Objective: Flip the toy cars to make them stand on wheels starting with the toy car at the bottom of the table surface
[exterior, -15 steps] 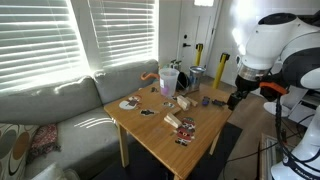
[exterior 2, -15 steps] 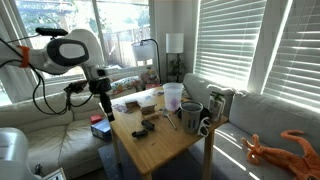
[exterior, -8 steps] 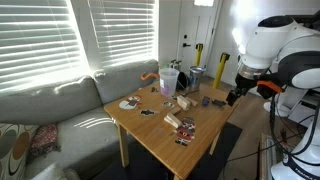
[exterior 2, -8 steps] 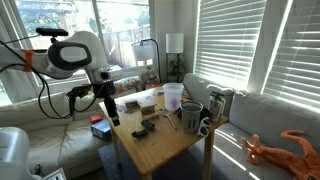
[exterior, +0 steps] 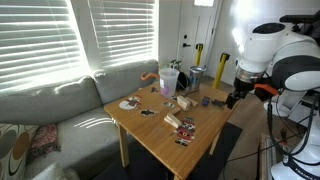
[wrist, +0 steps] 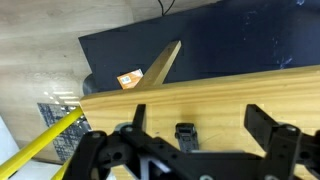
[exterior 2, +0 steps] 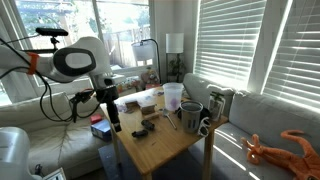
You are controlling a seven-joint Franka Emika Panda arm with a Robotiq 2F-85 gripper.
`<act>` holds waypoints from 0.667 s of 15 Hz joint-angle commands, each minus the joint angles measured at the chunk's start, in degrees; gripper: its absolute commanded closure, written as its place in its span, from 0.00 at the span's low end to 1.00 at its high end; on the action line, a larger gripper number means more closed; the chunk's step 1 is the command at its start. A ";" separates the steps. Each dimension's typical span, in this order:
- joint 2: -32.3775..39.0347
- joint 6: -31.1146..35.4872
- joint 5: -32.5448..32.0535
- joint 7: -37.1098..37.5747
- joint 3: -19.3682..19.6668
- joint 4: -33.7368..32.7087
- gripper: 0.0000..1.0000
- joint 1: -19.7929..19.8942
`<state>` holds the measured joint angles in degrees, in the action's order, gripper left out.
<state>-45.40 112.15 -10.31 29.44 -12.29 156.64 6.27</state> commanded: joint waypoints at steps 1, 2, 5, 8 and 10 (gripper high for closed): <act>3.15 5.27 -0.12 -1.56 3.36 0.63 0.00 1.50; 3.50 7.66 -0.20 -1.72 4.14 1.15 0.00 1.91; 4.81 13.54 -0.31 -2.64 5.64 1.26 0.00 2.87; 6.79 16.46 1.83 -4.28 7.23 1.27 0.00 2.36; 7.77 16.84 2.30 -5.04 7.93 1.27 0.00 2.39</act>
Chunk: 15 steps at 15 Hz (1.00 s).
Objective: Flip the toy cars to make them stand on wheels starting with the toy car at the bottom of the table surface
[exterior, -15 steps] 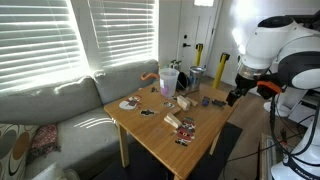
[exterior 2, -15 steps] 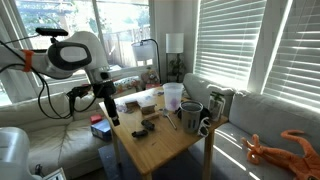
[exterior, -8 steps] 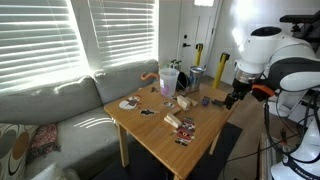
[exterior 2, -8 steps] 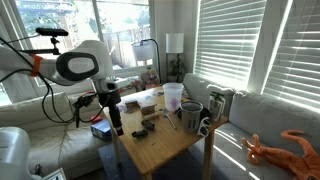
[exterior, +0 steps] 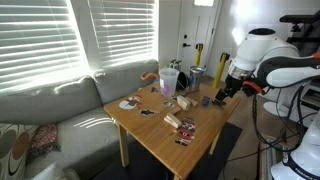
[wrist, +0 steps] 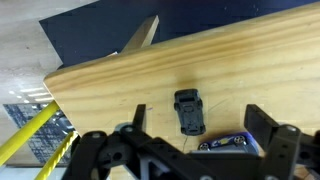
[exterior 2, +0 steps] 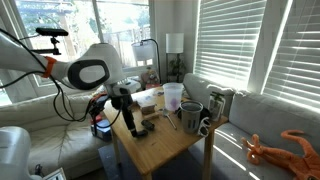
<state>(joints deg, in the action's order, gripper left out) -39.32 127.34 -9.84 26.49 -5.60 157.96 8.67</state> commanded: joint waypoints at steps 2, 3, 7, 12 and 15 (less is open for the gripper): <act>2.16 0.82 2.14 -3.08 1.97 -0.09 0.00 -0.06; 2.33 0.46 2.25 -3.84 2.44 -0.09 0.00 -0.08; 2.75 -0.04 2.52 -6.21 3.77 -0.08 0.05 -0.10; 3.16 -0.05 2.83 -7.57 4.36 -0.08 0.47 -0.18; 3.24 -0.26 3.23 -8.07 4.40 -0.08 0.68 -0.30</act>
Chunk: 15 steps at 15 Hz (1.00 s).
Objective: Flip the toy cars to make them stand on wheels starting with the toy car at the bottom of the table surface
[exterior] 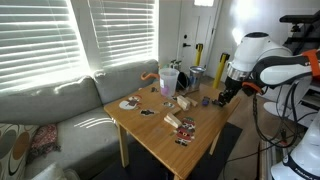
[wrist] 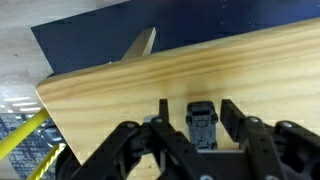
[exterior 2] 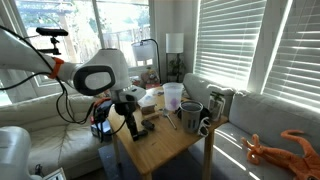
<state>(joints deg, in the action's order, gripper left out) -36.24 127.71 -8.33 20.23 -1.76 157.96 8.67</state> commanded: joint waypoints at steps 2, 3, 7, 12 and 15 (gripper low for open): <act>-0.11 -0.96 2.56 -2.80 1.00 -0.08 0.82 -0.86; -0.41 -1.65 3.72 -3.22 1.39 -0.07 0.88 -1.30; -1.47 -4.25 8.22 -4.53 2.50 -0.15 0.93 -2.21; -3.37 -10.33 16.82 -4.48 5.20 -1.01 0.93 -2.99; -4.25 -15.89 21.70 -5.23 8.12 -2.33 0.93 -2.12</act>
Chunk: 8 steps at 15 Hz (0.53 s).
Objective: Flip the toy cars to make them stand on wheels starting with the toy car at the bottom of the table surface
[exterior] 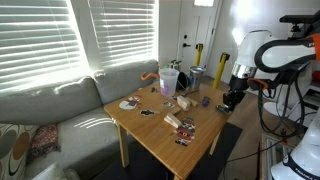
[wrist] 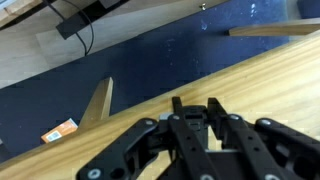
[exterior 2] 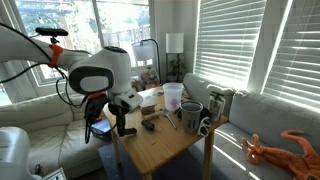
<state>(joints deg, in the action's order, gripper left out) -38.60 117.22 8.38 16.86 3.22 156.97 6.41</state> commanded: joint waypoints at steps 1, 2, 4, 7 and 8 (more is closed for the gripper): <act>-2.28 -6.88 6.33 -2.06 4.04 -1.72 0.93 0.59; -2.34 -7.92 7.56 -2.69 5.14 -2.07 0.93 1.01; -1.71 -10.82 10.88 -4.96 8.17 -3.21 0.93 1.38; -1.13 -9.49 9.51 -4.04 6.48 -2.66 0.70 3.32; -0.99 -9.47 9.47 -4.28 6.87 -2.69 0.70 3.97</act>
<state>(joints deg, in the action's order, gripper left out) -39.82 108.11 17.00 13.38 11.47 154.41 8.85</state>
